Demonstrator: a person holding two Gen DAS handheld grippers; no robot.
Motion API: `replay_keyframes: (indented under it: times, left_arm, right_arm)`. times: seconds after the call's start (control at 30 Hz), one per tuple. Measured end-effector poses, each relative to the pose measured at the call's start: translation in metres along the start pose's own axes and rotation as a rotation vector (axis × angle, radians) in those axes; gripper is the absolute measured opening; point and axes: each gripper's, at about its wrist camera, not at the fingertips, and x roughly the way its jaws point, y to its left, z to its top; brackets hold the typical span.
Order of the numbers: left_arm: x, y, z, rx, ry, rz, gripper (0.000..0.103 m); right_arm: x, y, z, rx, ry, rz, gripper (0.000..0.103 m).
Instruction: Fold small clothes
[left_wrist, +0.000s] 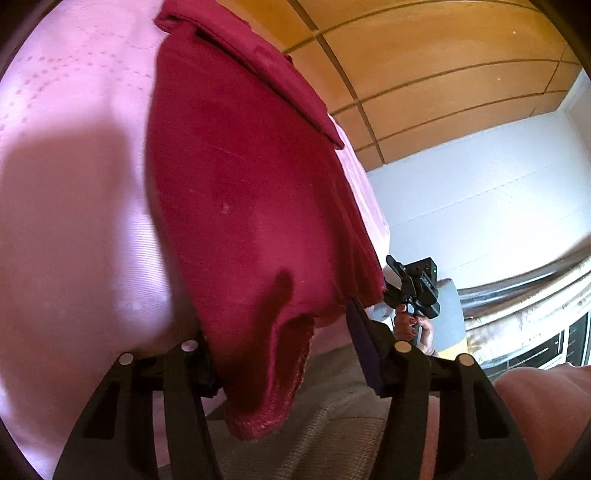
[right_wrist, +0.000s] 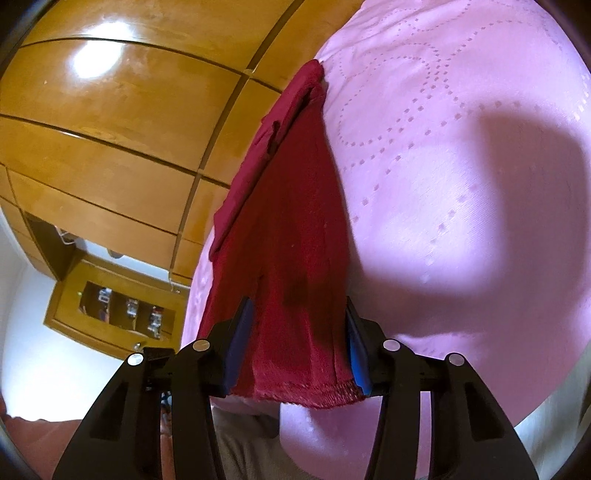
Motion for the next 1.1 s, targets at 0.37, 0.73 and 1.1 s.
replay_keyframes:
  times: [0.37,0.73,1.1]
  left_arm:
    - [0.006,-0.007,0.014,0.047,-0.013,0.084,0.011]
    - [-0.033,-0.029,0.028,0.165,-0.112,0.061,0.007]
    - [-0.064,-0.053,0.007,0.201,-0.136,-0.068,0.007]
  right_arm:
    - [-0.008,0.002,-0.008,-0.015,-0.029,-0.022,0.013]
    - [-0.032,0.023,-0.004,-0.052,-0.091,0.063,0.010]
    - [-0.076,0.049,-0.031,-0.089,-0.124,0.216,0.010]
